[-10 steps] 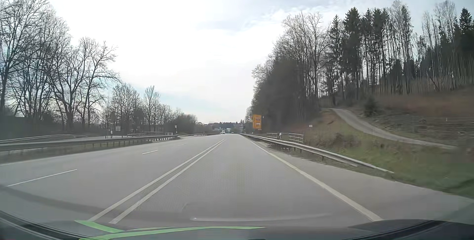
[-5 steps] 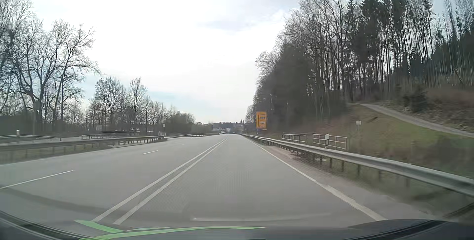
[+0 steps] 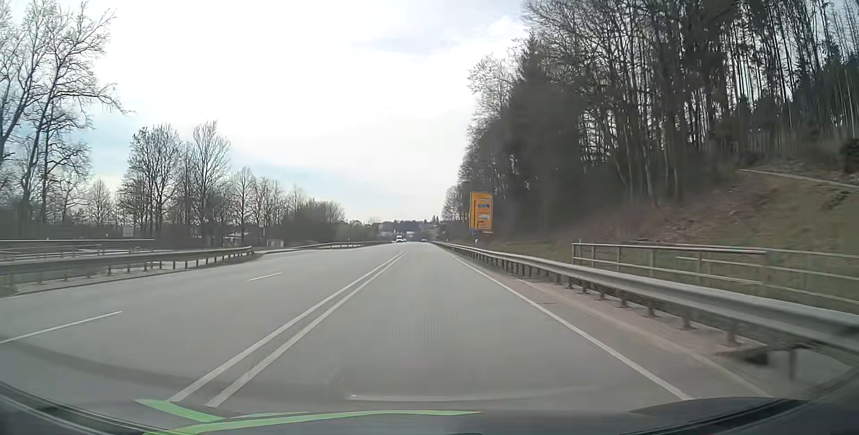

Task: Follow the waypoints while adhering to traffic rules and regulations

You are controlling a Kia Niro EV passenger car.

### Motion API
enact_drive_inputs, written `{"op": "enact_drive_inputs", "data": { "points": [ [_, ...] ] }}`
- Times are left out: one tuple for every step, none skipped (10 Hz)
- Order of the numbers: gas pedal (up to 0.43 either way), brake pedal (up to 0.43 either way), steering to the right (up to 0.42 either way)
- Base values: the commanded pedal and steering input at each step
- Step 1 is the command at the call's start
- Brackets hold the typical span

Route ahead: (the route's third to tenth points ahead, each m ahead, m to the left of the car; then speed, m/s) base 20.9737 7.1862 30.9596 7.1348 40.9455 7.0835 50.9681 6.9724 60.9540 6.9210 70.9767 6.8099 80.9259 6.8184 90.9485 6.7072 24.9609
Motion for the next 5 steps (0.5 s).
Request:
{"op": "enact_drive_inputs", "data": {
  "points": [
    [0.189, 0.0, 0.004],
    [0.189, 0.0, 0.003],
    [0.189, 0.0, 0.003],
    [0.189, 0.0, 0.003],
    [0.177, 0.0, 0.002]
  ]
}}
